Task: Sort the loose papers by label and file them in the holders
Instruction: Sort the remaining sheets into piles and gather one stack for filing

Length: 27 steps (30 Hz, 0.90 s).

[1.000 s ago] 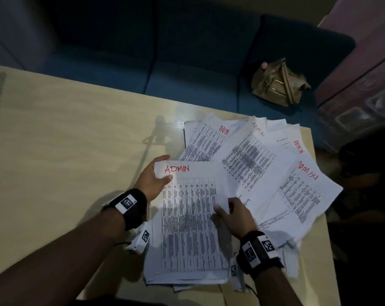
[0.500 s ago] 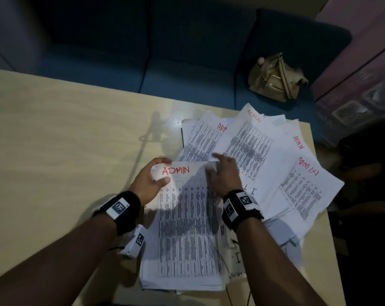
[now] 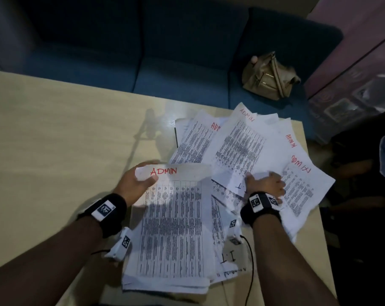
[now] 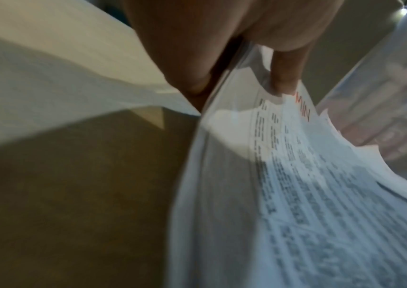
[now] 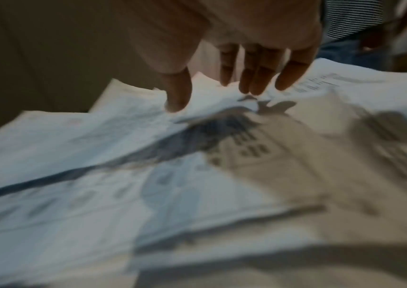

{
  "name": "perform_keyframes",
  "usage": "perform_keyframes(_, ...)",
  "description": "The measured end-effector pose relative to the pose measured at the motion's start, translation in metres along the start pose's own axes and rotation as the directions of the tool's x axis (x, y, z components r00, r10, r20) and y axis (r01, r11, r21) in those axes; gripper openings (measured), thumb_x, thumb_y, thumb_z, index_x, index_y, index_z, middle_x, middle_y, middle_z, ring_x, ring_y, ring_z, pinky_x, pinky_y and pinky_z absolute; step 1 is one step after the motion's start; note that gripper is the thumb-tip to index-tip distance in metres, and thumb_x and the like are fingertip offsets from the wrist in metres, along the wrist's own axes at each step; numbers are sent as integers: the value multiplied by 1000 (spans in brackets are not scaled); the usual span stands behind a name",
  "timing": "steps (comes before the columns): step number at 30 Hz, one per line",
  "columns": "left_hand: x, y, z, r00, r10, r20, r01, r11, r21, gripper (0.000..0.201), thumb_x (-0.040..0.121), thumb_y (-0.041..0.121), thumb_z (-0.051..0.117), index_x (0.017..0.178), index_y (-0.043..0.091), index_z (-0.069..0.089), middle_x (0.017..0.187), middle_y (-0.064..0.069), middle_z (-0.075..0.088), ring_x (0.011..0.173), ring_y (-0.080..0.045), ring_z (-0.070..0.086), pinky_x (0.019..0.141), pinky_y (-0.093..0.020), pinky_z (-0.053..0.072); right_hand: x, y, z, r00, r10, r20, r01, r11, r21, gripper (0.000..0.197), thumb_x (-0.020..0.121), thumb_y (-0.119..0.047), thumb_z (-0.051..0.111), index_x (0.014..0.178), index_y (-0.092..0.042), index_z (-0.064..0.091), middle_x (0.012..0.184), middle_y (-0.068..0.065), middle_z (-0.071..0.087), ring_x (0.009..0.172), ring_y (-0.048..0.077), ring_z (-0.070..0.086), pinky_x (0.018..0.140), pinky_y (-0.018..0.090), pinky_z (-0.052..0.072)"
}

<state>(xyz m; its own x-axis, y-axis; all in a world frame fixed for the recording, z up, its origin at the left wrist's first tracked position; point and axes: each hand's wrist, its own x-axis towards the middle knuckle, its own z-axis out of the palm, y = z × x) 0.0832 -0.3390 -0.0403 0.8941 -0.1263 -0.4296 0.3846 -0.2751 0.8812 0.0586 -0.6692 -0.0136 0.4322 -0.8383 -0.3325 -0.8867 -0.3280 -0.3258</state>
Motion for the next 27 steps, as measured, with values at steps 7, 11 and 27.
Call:
perform_keyframes(7,1,-11,-2,991,-112,72,102,986,130,46,85,20,72,128,26,58,109,4,71,98,-13,66,76,-22,49,17,25,0,997,32,70,-50,962,267,63,81,-23,74,133,-3,43,128,21,56,102,37,60,89,41,52)
perform_keyframes(11,-1,-6,-2,995,-89,-43,94,988,119,41,89,13,66,128,20,59,109,-1,70,96,-21,66,81,-29,49,13,34,-23,998,-64,-27,70,909,411,36,87,-18,65,118,-1,58,108,14,65,90,28,60,78,29,44)
perform_keyframes(27,-3,23,14,971,-154,-184,115,972,-206,33,95,18,59,129,17,56,111,0,65,87,-13,63,70,-24,46,-49,58,-8,830,-473,295,318,837,446,49,77,-26,78,120,-13,61,110,3,68,99,18,64,83,30,49)
